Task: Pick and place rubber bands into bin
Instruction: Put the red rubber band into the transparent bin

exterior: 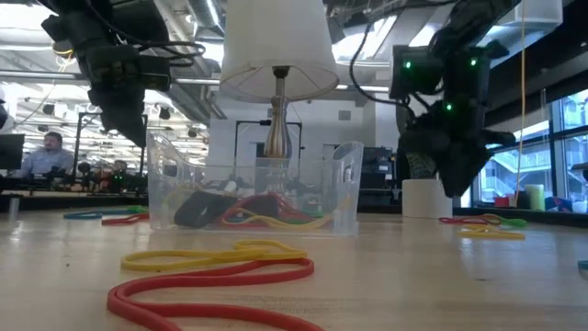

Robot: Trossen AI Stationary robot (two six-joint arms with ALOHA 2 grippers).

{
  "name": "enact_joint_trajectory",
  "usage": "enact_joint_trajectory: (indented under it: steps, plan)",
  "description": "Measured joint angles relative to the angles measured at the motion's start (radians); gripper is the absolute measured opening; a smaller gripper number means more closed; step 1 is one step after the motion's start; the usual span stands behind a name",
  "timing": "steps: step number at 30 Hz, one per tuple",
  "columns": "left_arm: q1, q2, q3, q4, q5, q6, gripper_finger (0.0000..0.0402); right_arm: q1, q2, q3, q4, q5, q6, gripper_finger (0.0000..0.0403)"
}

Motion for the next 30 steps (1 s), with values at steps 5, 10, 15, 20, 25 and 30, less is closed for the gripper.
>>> enact_joint_trajectory:
  steps: [5, 10, 15, 20, 25, 30]
  plan:
    - [-0.001, 0.0, -0.002, 0.001, -0.001, -0.005, 0.0001, -0.057, 0.039, -0.014, 0.019, 0.008, -0.037, 0.0142]
    - [-0.001, 0.0, -0.002, 0.001, -0.005, -0.005, 0.0001, -0.104, 0.081, -0.063, 0.121, -0.032, -0.045, 0.017]
    - [-0.001, 0.0, -0.002, 0.001, -0.005, -0.031, 0.0001, -0.122, 0.084, -0.123, 0.215, -0.07, -0.022, 0.0144]
    - [-0.001, 0.0, -0.002, 0.001, -0.005, -0.032, 0.0001, -0.107, 0.059, -0.132, 0.224, -0.075, 0.002, 0.0026]
    - [-0.001, 0.0, -0.002, 0.002, -0.006, -0.034, 0.0001, -0.045, 0.0, -0.057, 0.155, -0.009, 0.003, 0.0006]
    - [-0.001, 0.0, -0.002, 0.008, -0.008, -0.034, 0.0001, 0.058, -0.023, 0.111, 0.049, 0.092, 0.001, 0.0002]
